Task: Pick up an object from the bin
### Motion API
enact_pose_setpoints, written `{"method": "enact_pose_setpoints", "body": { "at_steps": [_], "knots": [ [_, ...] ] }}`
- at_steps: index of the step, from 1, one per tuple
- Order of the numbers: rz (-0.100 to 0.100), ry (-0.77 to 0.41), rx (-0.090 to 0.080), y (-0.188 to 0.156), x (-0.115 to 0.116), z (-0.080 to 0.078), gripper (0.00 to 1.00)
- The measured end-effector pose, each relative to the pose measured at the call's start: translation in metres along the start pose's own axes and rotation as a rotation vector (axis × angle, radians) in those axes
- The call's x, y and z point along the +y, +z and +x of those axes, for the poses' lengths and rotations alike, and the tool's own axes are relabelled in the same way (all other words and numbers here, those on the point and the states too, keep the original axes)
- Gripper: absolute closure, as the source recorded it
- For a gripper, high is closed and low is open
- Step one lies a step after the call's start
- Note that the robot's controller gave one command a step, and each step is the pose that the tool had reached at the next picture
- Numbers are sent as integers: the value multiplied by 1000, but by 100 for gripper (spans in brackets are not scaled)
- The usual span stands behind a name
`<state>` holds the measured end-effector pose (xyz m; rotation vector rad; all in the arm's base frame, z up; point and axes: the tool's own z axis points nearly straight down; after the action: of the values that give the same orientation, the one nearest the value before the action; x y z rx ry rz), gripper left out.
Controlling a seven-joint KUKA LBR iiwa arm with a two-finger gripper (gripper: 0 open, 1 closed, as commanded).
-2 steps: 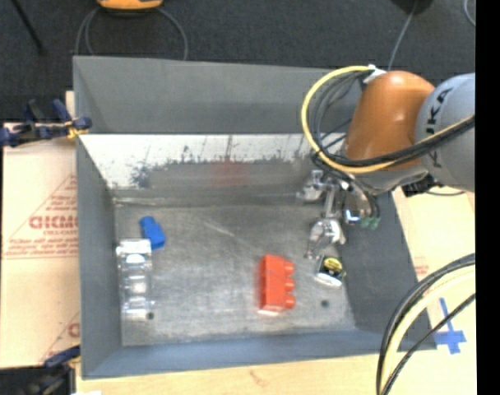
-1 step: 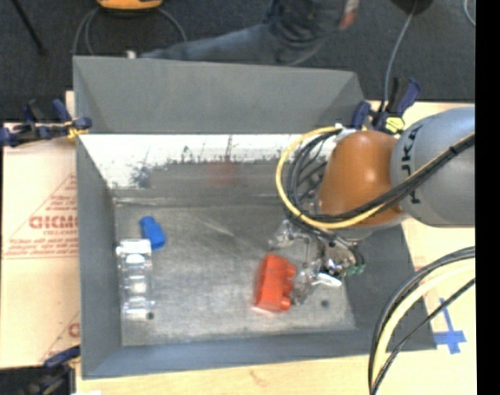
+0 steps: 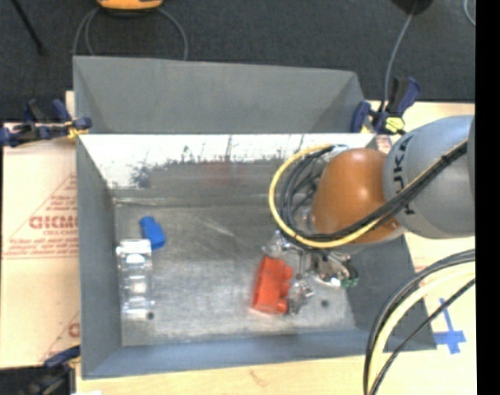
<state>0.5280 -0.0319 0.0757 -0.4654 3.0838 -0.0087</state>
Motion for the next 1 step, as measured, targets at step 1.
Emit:
{"method": "enact_pose_setpoints", "body": {
  "at_steps": [1],
  "knots": [
    [1,-2,-2,-1,0,-1,100]
  ]
}}
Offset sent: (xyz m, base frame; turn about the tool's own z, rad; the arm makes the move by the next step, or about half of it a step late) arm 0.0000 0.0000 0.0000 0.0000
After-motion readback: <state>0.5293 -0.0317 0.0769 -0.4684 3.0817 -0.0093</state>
